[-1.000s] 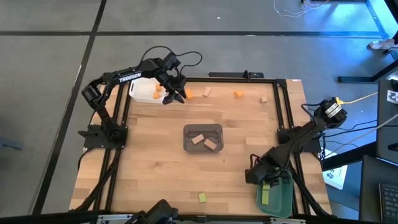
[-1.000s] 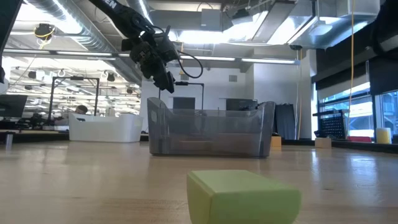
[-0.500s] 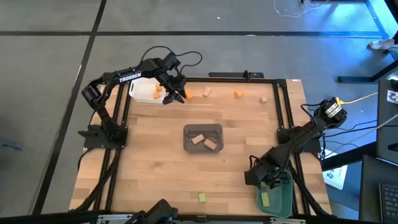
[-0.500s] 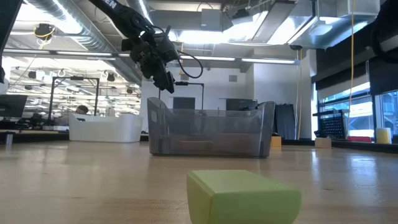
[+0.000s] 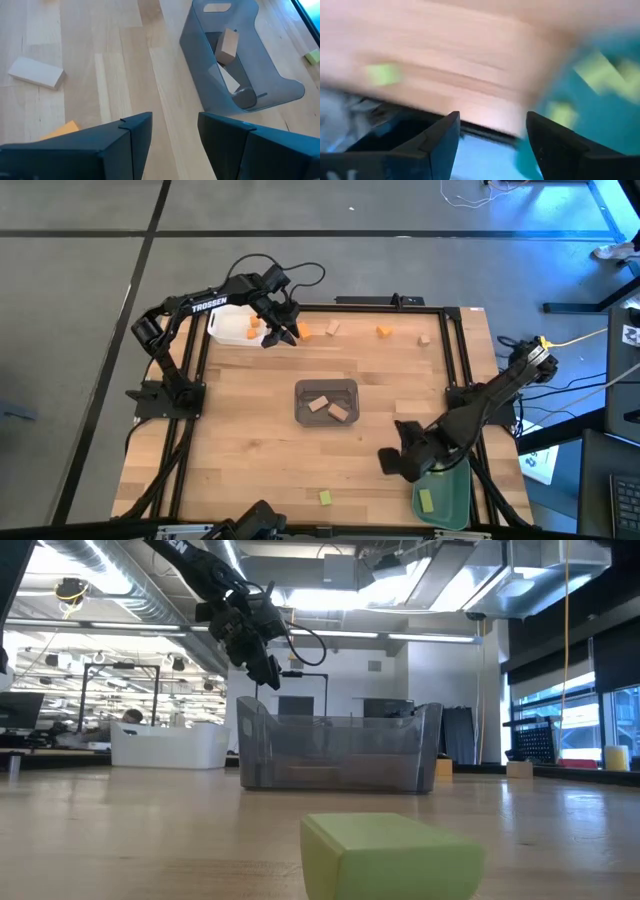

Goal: Sort & place blocks by color
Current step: Put the light green block into the green bin

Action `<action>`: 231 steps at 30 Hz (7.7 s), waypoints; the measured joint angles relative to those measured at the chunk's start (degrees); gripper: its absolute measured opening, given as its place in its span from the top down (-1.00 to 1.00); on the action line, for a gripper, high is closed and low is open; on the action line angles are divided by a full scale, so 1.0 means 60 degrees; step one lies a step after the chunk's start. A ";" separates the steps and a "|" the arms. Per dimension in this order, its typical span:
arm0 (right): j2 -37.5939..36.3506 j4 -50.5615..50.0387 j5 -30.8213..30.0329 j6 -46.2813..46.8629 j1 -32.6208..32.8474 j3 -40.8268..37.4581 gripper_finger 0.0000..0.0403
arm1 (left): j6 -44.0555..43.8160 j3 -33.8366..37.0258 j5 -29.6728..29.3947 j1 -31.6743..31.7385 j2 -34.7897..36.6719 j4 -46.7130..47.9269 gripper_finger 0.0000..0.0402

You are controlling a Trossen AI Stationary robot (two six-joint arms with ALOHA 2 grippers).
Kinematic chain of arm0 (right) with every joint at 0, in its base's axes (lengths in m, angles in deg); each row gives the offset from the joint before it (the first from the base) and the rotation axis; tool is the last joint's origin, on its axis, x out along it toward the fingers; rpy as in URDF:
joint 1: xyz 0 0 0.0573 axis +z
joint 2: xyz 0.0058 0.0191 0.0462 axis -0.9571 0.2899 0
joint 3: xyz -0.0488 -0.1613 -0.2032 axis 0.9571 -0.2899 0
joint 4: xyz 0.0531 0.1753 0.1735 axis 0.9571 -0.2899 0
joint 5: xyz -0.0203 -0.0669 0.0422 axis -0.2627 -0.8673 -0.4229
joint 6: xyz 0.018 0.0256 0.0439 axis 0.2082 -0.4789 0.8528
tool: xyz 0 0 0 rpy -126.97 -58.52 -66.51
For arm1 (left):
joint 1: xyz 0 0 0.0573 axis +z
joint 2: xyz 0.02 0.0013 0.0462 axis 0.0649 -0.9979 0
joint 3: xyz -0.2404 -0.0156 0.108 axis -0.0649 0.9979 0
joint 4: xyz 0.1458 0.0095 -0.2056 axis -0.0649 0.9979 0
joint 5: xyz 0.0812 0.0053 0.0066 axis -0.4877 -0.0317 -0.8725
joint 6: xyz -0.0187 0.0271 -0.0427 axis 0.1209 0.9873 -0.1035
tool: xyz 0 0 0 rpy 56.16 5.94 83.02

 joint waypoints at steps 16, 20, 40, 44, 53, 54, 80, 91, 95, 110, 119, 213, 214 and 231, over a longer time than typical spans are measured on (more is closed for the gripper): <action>0.0022 0.0117 -0.0524 -0.7351 -0.1641 0.1321 -0.14 | 0.1331 -0.0004 -0.0053 -0.0821 0.0803 0.0842 0.25; 0.0022 -0.0125 -0.0526 -0.8659 -0.1931 0.1316 -0.14 | 0.1092 -0.0004 -0.0059 -0.1526 0.1324 0.1298 0.25; 0.0040 0.1521 -0.0780 -1.0357 -0.2673 0.1302 -0.14 | -0.5477 -0.0004 -0.5500 -0.6621 0.3587 0.1421 0.25; 0.0181 0.2076 -0.1316 -0.8438 -0.2670 0.1302 -0.14 | -0.5875 -0.0005 -0.6260 -0.7066 0.3949 0.1653 0.25; 0.1961 0.4057 -0.0460 -0.6633 -0.2526 0.1585 0.00 | -0.6031 -0.0016 -0.6502 -0.7424 0.4506 0.2768 0.25; 0.2124 0.4042 -0.0269 -0.6633 -0.2532 0.1731 0.02 | -0.5988 -0.0024 -0.6502 -0.7441 0.4513 0.2753 0.25; 0.3617 0.4664 -0.0847 -0.5109 -0.2522 0.2107 0.08 | -0.5231 0.0000 -0.6466 -0.7435 0.4765 0.3340 0.25; 0.3734 0.0705 -0.1236 -0.3059 -0.2469 0.3959 0.08 | -0.5231 0.0000 -0.6462 -0.7435 0.4765 0.3340 0.25; 0.4151 -0.1508 -0.1376 -0.2914 -0.2330 0.5420 0.08 | -0.5220 0.0000 -0.6462 -0.7435 0.4765 0.3336 0.25; 0.6486 -0.2940 0.0091 -0.3107 -0.2004 0.8773 0.08 | -0.4530 0.0000 -0.6462 -0.7435 0.4761 0.3333 0.25; 0.7450 -0.2972 0.0569 -0.2694 -0.1873 0.9564 0.08 | -0.4239 0.0000 -0.6462 -0.7435 0.4761 0.3336 0.25; 0.9632 -0.0346 0.0992 -0.2275 -0.1559 0.8992 0.08 | -0.4226 0.0000 -0.6459 -0.7435 0.4765 0.3370 0.25; 0.9634 -0.0342 0.0979 -0.2028 -0.1547 0.8992 0.08 | -0.4226 0.0000 -0.6459 -0.7431 0.4765 0.3370 0.25; 0.9639 -0.0237 0.1121 -0.1362 -0.1399 0.8992 0.33 | -0.3982 0.0000 -0.6074 -0.7431 0.4765 0.3366 0.25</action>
